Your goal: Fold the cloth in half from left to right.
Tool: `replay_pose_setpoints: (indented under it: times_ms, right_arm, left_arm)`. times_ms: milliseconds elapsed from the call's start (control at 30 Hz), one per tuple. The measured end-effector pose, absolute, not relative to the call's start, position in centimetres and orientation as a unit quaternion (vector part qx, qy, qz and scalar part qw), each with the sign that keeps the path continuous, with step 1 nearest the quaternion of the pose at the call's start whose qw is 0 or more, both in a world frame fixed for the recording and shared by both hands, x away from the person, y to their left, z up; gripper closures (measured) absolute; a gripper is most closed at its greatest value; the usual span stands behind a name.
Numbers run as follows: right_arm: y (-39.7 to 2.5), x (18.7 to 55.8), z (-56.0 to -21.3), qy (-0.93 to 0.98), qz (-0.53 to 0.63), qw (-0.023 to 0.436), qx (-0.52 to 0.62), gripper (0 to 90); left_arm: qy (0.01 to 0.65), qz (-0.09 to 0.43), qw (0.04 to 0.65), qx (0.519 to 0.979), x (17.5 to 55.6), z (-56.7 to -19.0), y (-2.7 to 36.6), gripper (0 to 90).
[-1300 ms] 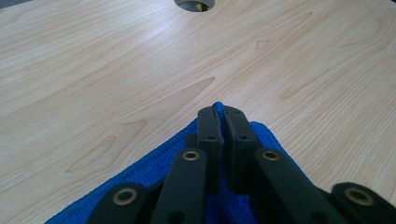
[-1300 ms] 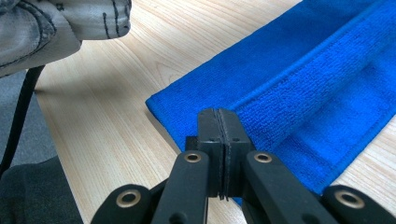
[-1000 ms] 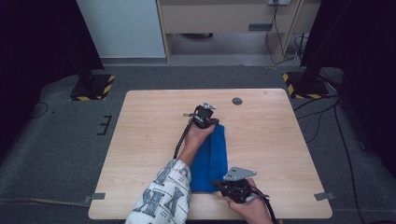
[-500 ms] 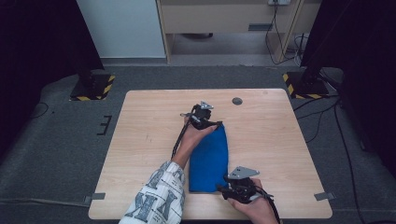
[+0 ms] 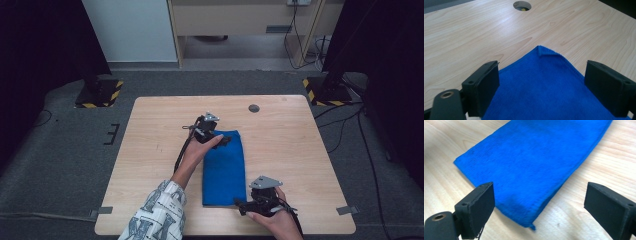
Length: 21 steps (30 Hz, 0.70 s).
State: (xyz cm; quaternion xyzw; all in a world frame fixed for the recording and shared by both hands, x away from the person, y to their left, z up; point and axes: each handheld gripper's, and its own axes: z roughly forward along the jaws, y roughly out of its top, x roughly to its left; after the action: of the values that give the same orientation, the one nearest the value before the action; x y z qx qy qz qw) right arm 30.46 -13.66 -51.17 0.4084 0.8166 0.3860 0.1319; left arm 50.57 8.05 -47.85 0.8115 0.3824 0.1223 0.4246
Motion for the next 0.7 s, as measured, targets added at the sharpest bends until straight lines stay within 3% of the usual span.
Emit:
replay_pose_setpoints:
  times_ms: [167,700]
  right_arm:
    - [-14.2,31.0,-51.3,0.812,0.389,0.134,0.414,8.3]
    - [-14.5,33.5,-50.4,0.801,0.411,0.133,0.414,8.2]
  left_arm:
    - [0.390,0.117,0.422,0.810,50.6,-48.1,9.0,5.9]
    - [0.393,0.133,0.397,0.818,49.6,-48.9,10.1,6.0]
